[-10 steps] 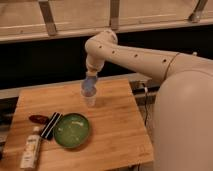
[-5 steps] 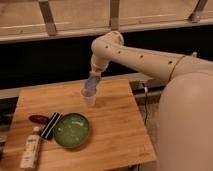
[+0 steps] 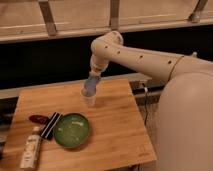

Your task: Place the white sponge in the ceramic cup

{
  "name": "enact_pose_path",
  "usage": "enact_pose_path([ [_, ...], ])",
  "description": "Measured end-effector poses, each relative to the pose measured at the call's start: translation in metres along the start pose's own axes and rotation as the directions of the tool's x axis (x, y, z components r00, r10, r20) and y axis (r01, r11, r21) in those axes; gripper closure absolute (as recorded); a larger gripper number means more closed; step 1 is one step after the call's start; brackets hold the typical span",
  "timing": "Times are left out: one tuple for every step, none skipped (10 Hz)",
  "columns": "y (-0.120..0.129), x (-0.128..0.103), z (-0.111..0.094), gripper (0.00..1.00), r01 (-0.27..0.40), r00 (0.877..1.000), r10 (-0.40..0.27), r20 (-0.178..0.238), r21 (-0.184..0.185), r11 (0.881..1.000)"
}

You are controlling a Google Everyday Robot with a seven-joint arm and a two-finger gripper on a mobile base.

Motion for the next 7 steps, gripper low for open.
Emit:
enact_pose_path([
  [0.0002,0.0,0.0002,0.25,0.0,1.0,0.0,0.0,-0.001,1.0],
  [0.0001,0.0003,0.0,0.2,0.0,1.0,0.0,0.0,0.0,1.0],
  [0.0001,0.0002,0.0,0.2,0.0,1.0,0.0,0.0,0.0,1.0],
  [0.0001,0.0002,-0.0001,0.2,0.0,1.0,0.0,0.0,0.0,1.0],
  [0.0001,0.0003,-0.0001,0.2,-0.001,1.0,0.001,0.0,0.0,1.0],
  [0.0001,0.0002,0.0,0.2,0.0,1.0,0.0,0.0,0.0,1.0],
  [0.0002,0.0001,-0.0001,0.2,0.0,1.0,0.0,0.0,0.0,1.0],
])
